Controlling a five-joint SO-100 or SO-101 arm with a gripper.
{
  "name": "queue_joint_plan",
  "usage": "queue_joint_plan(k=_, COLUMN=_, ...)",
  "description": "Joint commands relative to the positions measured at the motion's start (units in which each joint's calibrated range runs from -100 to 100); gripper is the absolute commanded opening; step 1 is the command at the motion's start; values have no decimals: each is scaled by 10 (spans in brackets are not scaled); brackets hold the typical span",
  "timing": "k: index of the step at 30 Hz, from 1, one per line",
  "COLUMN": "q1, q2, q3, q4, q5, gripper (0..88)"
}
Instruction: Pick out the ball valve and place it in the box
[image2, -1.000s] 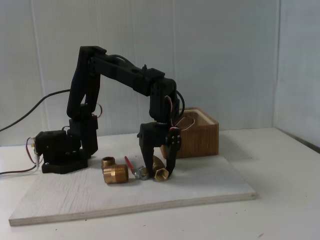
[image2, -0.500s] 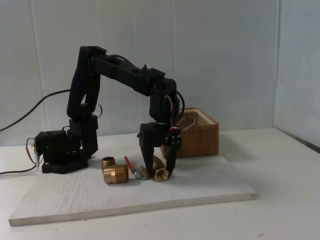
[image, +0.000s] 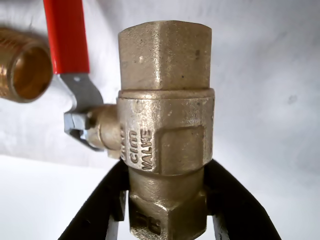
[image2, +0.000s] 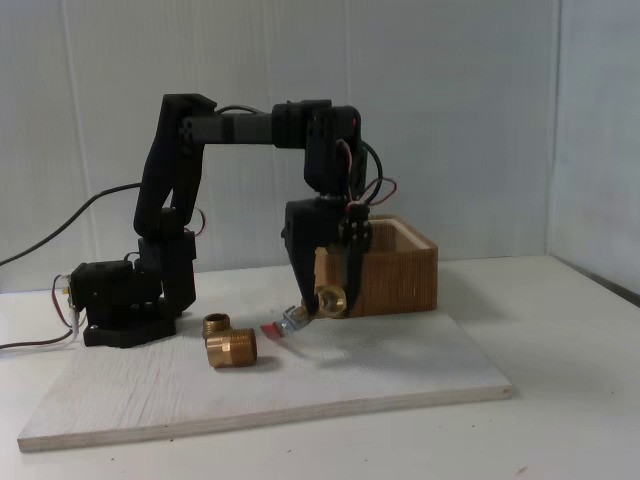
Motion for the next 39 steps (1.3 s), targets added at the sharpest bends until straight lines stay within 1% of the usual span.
queue_joint_plan(k=1, q1=0, q2=-14, q3=-48, q4=24, q5=1, gripper=8)
queue_joint_plan(k=23, q1=0, q2=-17, q3=-149, q4=35, q5=1, gripper=8)
queue_joint_plan(k=30, q1=-1, q2=-17, q3=-198, q4=35, q5=-23, gripper=8)
queue_joint_plan(k=39, q1=-4, q2=-28, q3=-219, q4=36, q5=-36, gripper=8)
